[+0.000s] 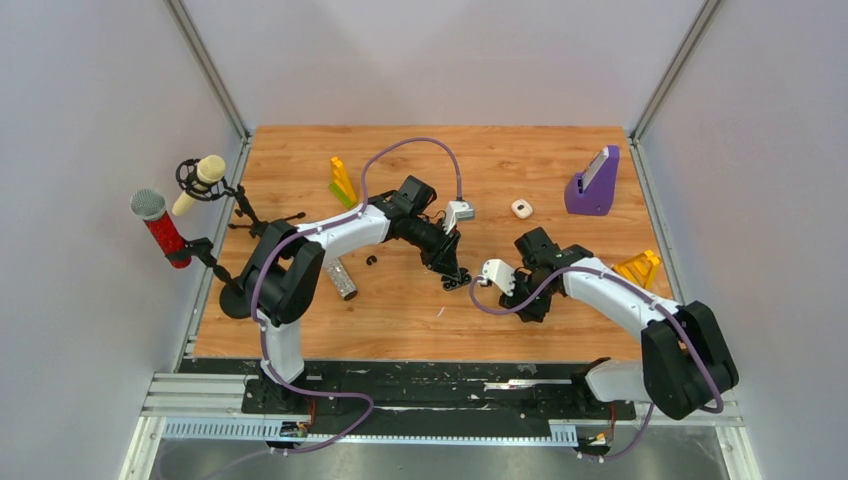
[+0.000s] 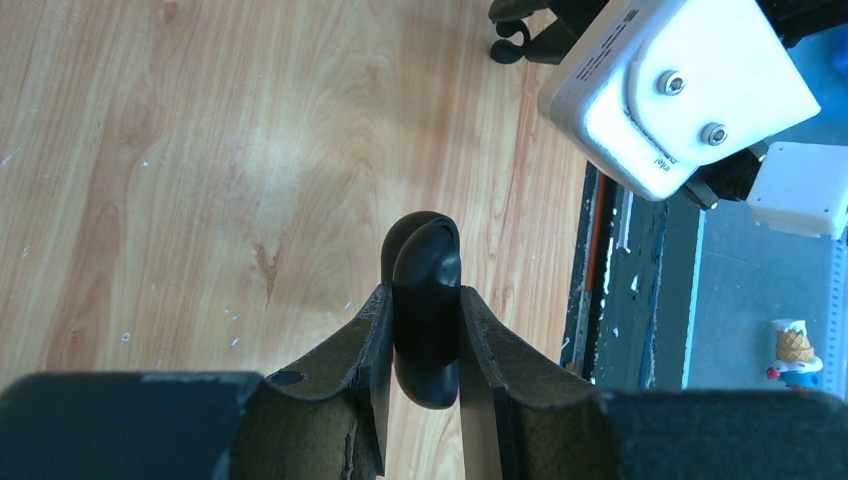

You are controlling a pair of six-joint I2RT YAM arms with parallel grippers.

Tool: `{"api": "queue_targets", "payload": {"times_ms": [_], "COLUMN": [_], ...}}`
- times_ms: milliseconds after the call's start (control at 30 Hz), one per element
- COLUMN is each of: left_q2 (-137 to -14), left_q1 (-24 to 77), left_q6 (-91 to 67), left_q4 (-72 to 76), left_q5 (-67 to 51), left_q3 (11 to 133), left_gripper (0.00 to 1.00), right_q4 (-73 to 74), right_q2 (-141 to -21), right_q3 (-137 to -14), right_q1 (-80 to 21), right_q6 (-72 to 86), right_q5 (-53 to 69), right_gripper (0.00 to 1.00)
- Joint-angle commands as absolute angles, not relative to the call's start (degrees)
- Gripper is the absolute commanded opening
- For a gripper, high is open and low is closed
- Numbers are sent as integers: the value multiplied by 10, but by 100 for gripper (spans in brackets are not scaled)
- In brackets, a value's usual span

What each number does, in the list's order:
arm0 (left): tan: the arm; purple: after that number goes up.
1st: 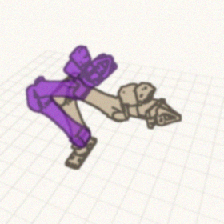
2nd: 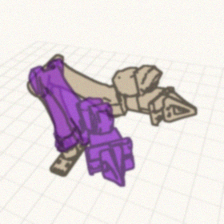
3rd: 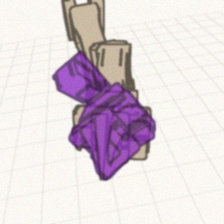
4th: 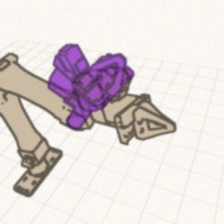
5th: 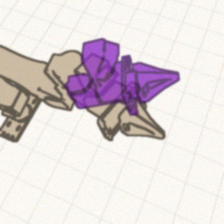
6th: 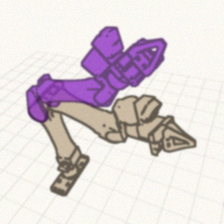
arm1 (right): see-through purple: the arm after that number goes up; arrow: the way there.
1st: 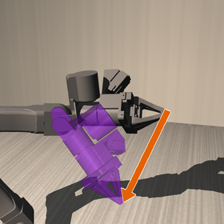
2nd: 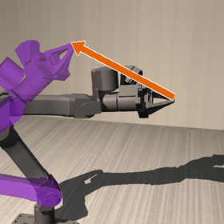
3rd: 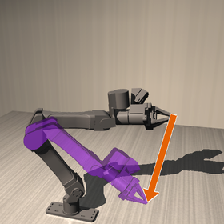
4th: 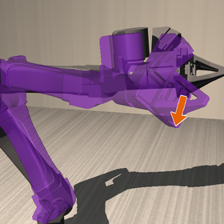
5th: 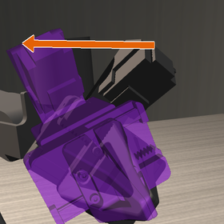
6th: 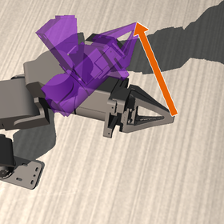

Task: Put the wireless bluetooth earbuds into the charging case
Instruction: Pick up the earbud from the center of the board.

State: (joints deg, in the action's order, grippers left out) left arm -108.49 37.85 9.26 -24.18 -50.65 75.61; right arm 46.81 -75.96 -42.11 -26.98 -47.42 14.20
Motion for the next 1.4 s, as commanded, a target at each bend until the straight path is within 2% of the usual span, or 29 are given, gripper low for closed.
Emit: {"api": "queue_targets", "payload": {"times_ms": [0,433,633,867,967,1200,1367], "left_q2": [-1082,-1085,-1084,-1086,-1089,-1089,-1090], "left_q1": [380,380,380,380,380,380,380], "left_q6": [90,91,92,95,96,100,102], "left_q4": [-228,-227,-228,-228,-231,-235,-237], "left_q5": [-514,-514,-514,-512,-510,-503,-502], "left_q3": [770,769,769,769,772,772,773], "left_gripper": [18,18,18,18,18,18,18], "right_q4": [437,407,470,436,423,460,470], "right_q2": [-736,-706,-655,-534,-526,-538,-559], "right_q3": [-441,-440,-451,-306,-285,-293,-294], "right_q1": [-273,-272,-265,-265,-265,-266,-266], "right_q6": [-479,-494,-548,-699,-707,-741,-746], "right_q5": [109,89,113,65,71,160,181], "right_gripper": [35,40,40,41,44,42,30]}}
